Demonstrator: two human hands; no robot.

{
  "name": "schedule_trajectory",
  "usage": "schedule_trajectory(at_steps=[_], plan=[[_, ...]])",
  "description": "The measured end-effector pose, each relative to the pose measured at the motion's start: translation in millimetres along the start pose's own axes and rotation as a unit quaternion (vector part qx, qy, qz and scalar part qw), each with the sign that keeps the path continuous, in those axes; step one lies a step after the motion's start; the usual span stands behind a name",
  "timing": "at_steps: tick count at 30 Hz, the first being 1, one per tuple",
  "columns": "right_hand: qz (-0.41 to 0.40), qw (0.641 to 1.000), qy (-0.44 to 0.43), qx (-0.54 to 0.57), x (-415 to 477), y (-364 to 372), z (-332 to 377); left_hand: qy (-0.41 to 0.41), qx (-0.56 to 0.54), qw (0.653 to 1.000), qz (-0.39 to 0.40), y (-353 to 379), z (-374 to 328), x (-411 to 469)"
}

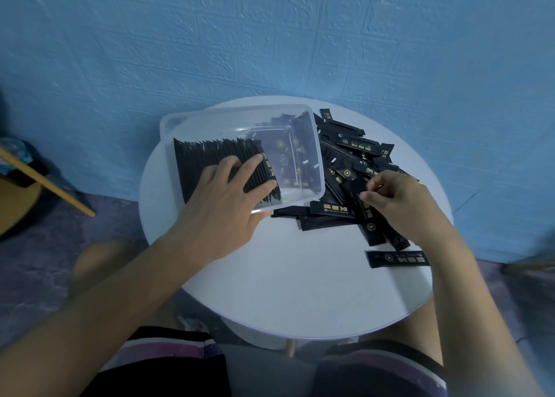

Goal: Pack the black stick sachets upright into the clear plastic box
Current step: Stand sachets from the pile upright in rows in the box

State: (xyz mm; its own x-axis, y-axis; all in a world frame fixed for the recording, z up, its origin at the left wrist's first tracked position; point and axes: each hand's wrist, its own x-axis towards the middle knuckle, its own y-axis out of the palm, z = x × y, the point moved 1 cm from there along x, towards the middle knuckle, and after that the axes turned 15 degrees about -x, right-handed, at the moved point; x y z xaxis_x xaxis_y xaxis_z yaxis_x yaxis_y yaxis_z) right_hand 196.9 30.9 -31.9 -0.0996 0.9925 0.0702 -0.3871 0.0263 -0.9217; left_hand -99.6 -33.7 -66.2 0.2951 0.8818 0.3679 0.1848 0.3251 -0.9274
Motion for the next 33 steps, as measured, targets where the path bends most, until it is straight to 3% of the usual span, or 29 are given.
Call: schedule_trajectory(at_steps=[5, 13, 19, 24, 29, 33], plan=[[-0.018, 0.996, 0.02, -0.085, -4.5, 6.0, 9.0, -0.004, 0.006, 1.0, 0.003, 0.2, 0.3, 0.3], [0.018, 0.998, 0.03, -0.048, -1.8, 13.3, 11.1, -0.005, 0.016, 1.0, 0.007, -0.1, -0.6, -0.1], [0.021, 0.996, 0.021, 0.09, 7.5, 11.6, 10.3, -0.006, 0.018, 1.0, 0.006, 0.0, -1.3, -1.0], [-0.037, 0.964, 0.027, 0.263, 4.0, -9.7, 22.0, -0.008, 0.017, 1.0, 0.004, 0.7, -2.0, -1.2], [-0.077, 0.953, -0.034, 0.29, -0.5, -24.9, 61.7, -0.009, 0.015, 1.0, 0.002, 1.0, -4.5, -2.2], [-0.091, 0.974, -0.134, 0.157, 2.1, -6.0, 108.2, -0.012, 0.015, 1.0, -0.003, 1.1, -8.2, -3.6]])
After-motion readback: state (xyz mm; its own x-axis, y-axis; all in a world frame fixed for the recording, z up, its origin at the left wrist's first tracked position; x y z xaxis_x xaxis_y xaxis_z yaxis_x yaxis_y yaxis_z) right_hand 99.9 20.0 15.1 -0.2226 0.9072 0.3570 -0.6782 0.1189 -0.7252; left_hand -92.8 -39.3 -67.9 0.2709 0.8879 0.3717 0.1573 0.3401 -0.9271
